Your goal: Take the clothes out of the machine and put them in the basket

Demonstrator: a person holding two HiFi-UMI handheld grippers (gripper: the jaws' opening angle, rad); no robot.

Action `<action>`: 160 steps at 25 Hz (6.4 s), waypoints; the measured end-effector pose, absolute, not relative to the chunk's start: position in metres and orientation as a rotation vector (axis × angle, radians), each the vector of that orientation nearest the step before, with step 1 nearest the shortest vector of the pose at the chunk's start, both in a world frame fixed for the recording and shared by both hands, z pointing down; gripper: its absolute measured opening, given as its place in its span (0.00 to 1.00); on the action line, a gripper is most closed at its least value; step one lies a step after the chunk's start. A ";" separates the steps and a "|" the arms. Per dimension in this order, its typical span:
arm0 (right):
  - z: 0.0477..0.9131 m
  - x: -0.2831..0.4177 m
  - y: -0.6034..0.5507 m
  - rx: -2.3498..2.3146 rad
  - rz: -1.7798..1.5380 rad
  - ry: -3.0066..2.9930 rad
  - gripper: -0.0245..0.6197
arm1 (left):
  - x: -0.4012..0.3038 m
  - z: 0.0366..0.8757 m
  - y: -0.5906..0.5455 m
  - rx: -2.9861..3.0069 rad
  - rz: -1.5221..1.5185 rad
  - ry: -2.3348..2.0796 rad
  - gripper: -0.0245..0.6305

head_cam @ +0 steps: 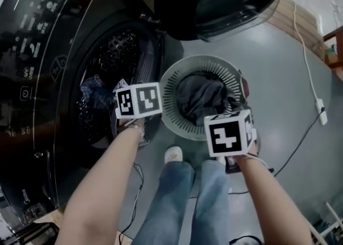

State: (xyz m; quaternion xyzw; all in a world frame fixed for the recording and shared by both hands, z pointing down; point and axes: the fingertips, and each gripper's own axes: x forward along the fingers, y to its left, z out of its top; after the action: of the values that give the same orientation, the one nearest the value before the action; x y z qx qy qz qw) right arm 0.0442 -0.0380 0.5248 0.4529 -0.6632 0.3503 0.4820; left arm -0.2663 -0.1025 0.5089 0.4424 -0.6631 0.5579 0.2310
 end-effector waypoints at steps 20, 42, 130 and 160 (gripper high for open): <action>0.499 0.073 -0.029 1.245 0.923 -1.602 0.26 | -0.094 0.465 -0.103 1.878 0.998 -1.290 0.09; 0.504 0.085 -0.031 1.288 0.973 -1.572 0.20 | -0.019 0.447 -0.107 2.066 0.773 -1.047 0.33; 0.453 0.127 -0.017 1.355 0.898 -1.586 0.13 | -0.017 0.343 -0.091 2.149 0.594 -1.252 0.10; 0.456 0.122 -0.023 1.389 0.950 -1.635 0.12 | -0.033 0.439 -0.067 1.930 0.856 -1.144 0.10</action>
State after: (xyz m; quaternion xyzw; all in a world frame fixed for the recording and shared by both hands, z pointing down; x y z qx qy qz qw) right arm 0.1219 -0.0230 0.4564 0.5458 -0.6425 0.3732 0.3873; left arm -0.0329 -0.0674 0.4394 0.7493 -0.4442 0.3324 0.3615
